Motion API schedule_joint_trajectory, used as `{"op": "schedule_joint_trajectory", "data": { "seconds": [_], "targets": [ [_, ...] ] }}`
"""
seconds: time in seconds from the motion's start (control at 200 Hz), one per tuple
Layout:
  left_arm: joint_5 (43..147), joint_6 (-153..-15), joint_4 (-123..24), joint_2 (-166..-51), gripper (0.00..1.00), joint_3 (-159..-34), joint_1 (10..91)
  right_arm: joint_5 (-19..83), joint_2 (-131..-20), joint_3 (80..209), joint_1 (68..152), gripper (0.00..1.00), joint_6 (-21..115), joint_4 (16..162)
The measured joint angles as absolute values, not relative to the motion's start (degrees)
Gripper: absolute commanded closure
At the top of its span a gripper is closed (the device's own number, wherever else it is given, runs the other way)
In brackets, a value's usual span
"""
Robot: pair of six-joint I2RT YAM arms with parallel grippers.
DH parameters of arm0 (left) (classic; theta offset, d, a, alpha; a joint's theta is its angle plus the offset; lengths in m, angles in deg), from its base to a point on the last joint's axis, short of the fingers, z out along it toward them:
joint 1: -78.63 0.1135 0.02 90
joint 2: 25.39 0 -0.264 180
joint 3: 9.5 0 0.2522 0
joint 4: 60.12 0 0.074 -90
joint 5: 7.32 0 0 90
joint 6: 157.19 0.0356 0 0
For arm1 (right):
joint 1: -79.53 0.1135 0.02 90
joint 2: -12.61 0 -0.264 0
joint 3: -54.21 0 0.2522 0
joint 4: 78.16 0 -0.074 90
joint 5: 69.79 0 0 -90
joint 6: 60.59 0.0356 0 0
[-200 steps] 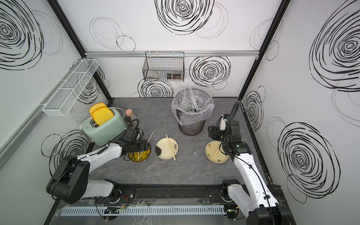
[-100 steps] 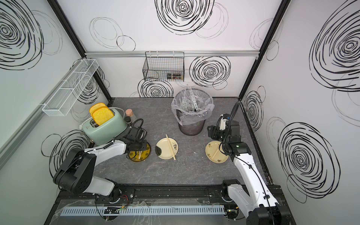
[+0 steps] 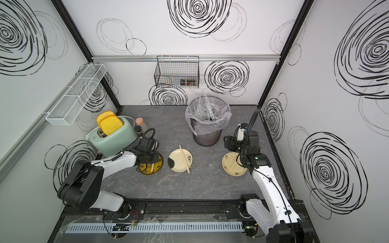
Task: Remove the packaging of disposable chopsticks
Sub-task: Place the packet bag in the trash bin.
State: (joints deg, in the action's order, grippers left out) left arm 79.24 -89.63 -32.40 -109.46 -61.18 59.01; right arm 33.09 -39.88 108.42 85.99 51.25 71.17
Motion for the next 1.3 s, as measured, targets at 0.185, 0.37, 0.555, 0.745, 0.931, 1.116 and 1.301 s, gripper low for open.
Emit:
{"op": "schedule_joint_trajectory", "data": {
  "seconds": [0.185, 0.37, 0.555, 0.745, 0.931, 1.116, 1.301],
  "targets": [
    [80.7, -89.5, -28.9, -106.2, 1.0, -61.3, 59.2, 33.2, -39.9, 108.1, 86.0, 0.29, 51.2, 71.2],
    [83.4, -89.7, -26.8, -101.9, 1.0, -61.0, 59.4, 33.1, -39.9, 107.7, 86.0, 0.29, 51.3, 71.9],
    [83.9, -90.5, -26.7, -102.9, 1.0, -57.9, 59.4, 30.6, -41.1, 105.9, 85.4, 0.29, 51.3, 74.1],
    [83.8, -90.8, -28.4, -104.1, 0.91, -57.6, 59.4, 22.2, -44.0, 101.4, 83.2, 0.27, 50.0, 83.8],
    [83.4, -90.9, -29.2, -105.3, 0.74, -58.4, 59.4, 15.9, -51.3, 93.2, 81.1, 0.25, 43.8, 101.7],
    [82.8, -91.2, -29.5, -105.2, 0.63, -58.4, 59.4, 15.5, -61.6, 86.8, 79.9, 0.24, 37.4, 119.2],
    [82.7, -91.1, -29.3, -104.9, 0.49, -58.4, 59.4, 18.7, -61.7, 81.7, 79.7, 0.23, 34.4, 132.7]
  ]
}}
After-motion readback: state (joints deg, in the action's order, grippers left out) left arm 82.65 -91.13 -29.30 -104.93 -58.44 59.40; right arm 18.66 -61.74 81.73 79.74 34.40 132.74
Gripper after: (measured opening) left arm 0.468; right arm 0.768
